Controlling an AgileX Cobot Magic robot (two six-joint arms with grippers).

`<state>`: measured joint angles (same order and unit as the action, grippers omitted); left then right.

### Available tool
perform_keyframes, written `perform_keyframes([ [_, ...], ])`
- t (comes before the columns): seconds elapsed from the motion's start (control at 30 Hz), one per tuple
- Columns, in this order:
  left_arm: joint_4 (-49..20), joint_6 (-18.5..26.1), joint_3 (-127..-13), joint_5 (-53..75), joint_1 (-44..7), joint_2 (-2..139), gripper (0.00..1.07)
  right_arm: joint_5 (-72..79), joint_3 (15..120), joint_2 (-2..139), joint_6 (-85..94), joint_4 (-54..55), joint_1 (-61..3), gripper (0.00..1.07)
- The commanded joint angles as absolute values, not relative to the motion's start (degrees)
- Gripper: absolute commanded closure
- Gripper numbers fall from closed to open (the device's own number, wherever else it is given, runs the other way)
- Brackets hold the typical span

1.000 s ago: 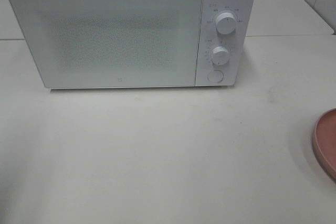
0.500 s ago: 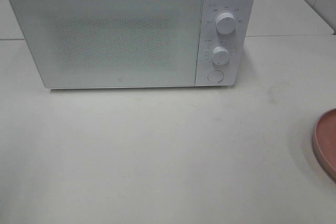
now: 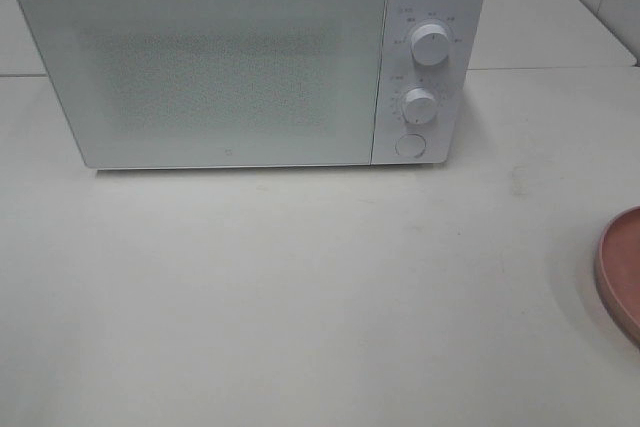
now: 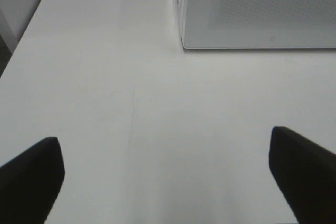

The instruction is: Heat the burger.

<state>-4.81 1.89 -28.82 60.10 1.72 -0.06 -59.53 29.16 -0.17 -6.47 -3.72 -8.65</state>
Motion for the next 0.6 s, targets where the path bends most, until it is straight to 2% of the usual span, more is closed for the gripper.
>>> perform_keyframes([
  [0.03, -5.04, 1.43, -28.59, 59.42, 2.52, -1.55, 0.08, -59.30, 29.05, -1.66, -5.96, -3.78, -8.25, 0.32],
  [0.6, -5.04, 1.43, -28.59, 59.42, 2.52, -1.72, 0.09, -59.30, 29.05, -1.66, -5.96, -3.72, -8.25, 0.32],
])
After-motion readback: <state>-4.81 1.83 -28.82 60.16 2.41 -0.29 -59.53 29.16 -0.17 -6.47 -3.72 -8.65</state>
